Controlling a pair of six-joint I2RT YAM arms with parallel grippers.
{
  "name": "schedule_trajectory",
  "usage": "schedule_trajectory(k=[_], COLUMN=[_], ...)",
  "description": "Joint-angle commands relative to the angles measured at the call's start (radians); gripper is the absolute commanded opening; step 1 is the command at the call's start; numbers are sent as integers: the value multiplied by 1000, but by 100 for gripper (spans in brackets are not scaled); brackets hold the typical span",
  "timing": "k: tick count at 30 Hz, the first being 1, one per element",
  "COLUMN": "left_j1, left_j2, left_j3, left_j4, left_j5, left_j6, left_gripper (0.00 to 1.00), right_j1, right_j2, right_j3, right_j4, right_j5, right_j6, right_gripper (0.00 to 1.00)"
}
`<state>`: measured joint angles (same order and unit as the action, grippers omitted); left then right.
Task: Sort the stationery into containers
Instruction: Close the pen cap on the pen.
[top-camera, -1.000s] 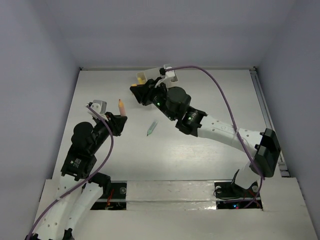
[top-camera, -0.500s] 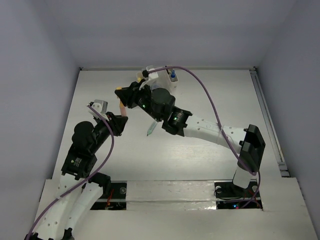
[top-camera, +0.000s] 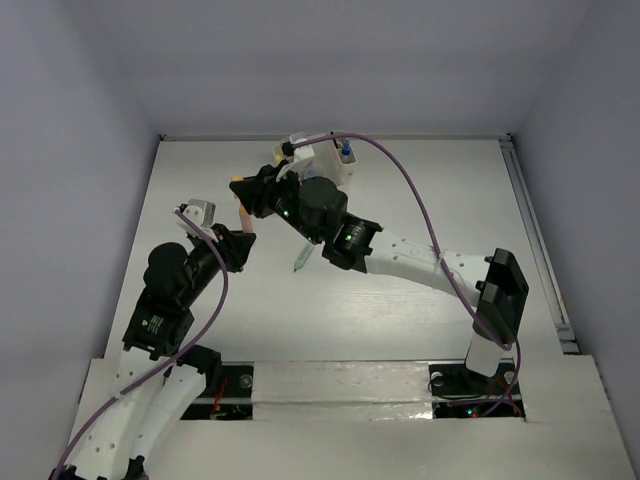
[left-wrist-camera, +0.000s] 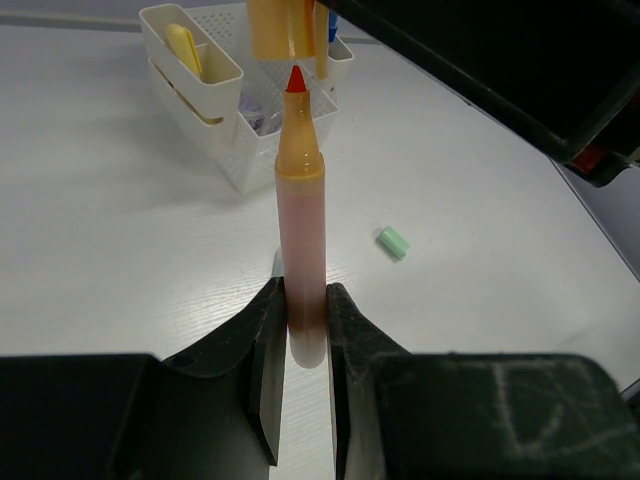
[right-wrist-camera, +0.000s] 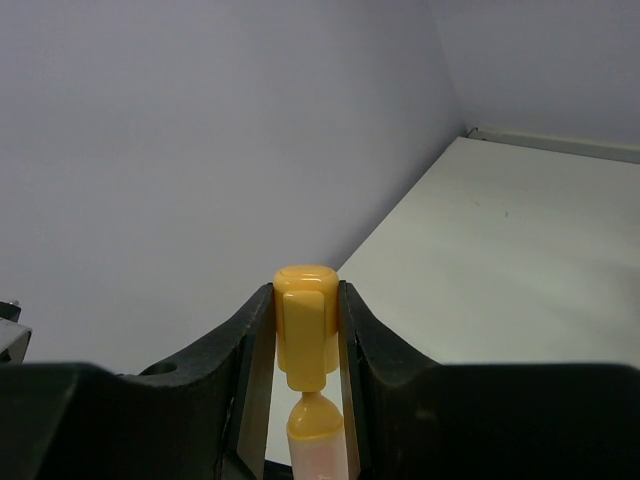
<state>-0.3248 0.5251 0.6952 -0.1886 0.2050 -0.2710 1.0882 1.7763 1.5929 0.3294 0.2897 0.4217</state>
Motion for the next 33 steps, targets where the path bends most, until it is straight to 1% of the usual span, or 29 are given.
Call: schedule_trajectory(k=[1,8,18,24,33], left_j1=[3,3,3,3,3], left_j2=[-13,-19,-23,-4,-19], left_j3=[0,0,0,0,0], left_j4=[44,41,43,43,41], left_j5=[-4,-24,-29,-15,-26], left_j6=[0,-4,-4,-2,-4], left_gripper=[0,0,0,0,0], right_j1=[9,9,38,47,47], right_j2=[-23,-32,-64,-77,-95], right_j3=[12,-17,-96,-123,-163], right_j4=[34,20,45,60,60], right_j5=[19,12,12,-12,-34], right_j6=[-15,-11,-1,11,41], right_gripper=[0,0,0,0,0])
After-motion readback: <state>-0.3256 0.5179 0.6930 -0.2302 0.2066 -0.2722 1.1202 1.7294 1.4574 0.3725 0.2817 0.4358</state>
